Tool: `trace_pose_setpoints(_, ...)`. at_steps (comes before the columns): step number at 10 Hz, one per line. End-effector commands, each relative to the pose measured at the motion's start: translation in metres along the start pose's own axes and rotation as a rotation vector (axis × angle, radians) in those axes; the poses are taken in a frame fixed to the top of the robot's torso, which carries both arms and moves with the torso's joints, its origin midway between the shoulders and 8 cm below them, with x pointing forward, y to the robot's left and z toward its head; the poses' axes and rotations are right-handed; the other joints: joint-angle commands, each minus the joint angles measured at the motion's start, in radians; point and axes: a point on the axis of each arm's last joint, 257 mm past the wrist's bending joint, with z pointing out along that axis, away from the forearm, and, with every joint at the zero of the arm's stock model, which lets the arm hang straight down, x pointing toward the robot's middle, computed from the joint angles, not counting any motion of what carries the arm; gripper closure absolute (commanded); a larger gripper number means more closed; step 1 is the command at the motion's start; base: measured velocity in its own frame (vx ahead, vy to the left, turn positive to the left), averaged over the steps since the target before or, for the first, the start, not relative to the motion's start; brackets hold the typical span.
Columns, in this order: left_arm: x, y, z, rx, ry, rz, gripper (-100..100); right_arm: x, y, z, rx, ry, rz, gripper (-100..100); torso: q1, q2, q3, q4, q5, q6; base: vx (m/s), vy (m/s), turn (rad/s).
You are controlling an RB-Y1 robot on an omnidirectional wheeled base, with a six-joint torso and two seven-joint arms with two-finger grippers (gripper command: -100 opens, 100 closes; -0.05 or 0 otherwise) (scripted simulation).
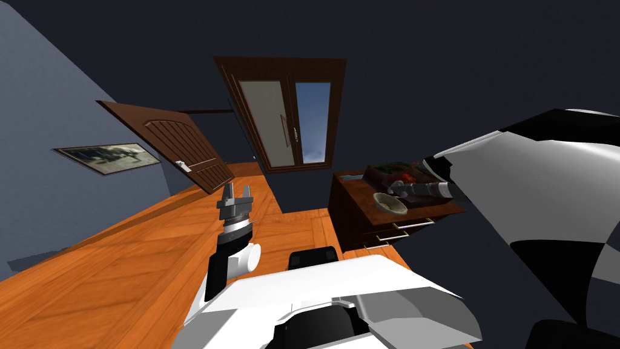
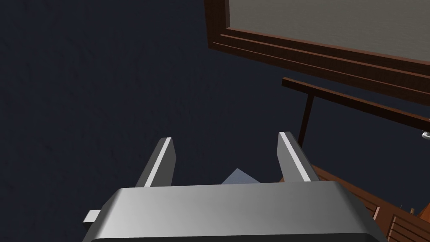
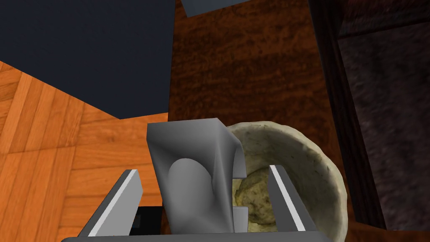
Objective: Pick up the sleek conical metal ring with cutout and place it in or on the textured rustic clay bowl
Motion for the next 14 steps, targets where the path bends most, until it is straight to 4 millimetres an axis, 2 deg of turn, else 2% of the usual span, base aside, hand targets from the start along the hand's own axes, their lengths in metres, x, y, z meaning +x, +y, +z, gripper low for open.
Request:
trace_pose_setpoints(1, 0.0, 0.0, 0.0, 0.0, 0.0, 0.0, 0, 0.0, 0.0, 0.0, 0.0, 0.0, 0.0, -100, 0.0, 0.0, 0.0, 0.0, 0.0, 0.0, 0.0, 0.0, 0.0)
trace_pose_setpoints(4, 0.0, 0.0, 0.0, 0.0, 0.0, 0.0, 0, 0.0, 0.0, 0.0, 0.0, 0.0, 0.0, -100, 0.0, -0.001, 0.0, 0.0, 0.0, 0.0, 0.0, 0.0, 0.0)
trace_pose_setpoints(5, 0.0, 0.0, 0.0, 0.0, 0.0, 0.0, 0, 0.0, 0.0, 0.0, 0.0, 0.0, 0.0, 0, 0.0, -0.001, 0.0, 0.0, 0.0, 0.0, 0.0, 0.0, 0.0)
trace_pose_setpoints(6, 0.0, 0.0, 0.0, 0.0, 0.0, 0.0, 0, 0.017, -0.001, 0.003, 0.018, 0.033, -0.073, -100, 0.0, -0.001, 0.0, 0.0, 0.0, 0.0, -0.034, -0.018, -0.296)
trace_pose_setpoints(8, 0.0, 0.0, 0.0, 0.0, 0.0, 0.0, 0, 0.048, -0.002, 0.002, 0.028, 0.097, -0.158, -100, -0.002, 0.003, 0.002, 0.001, 0.0, 0.001, -0.033, -0.011, -0.102)
trace_pose_setpoints(9, 0.0, 0.0, 0.0, 0.0, 0.0, 0.0, 0, 0.06, 0.01, -0.008, -0.006, 0.132, -0.187, -100, -0.001, 0.002, 0.001, 0.001, 0.0, 0.0, -0.006, -0.004, 0.042)
trace_pose_setpoints(11, 0.0, 0.0, 0.0, 0.0, 0.0, 0.0, 0, 0.081, 0.022, -0.025, -0.062, 0.205, -0.229, -100, 0.0, 0.0, 0.0, 0.0, 0.0, 0.0, 0.0, 0.0, 0.0)
trace_pose_setpoints(14, 0.0, 0.0, 0.0, 0.0, 0.0, 0.0, 0, 0.106, 0.029, -0.03, -0.123, 0.245, -0.271, -100, 0.0, 0.0, 0.0, 0.0, 0.0, 0.0, 0.0, 0.0, 0.0)
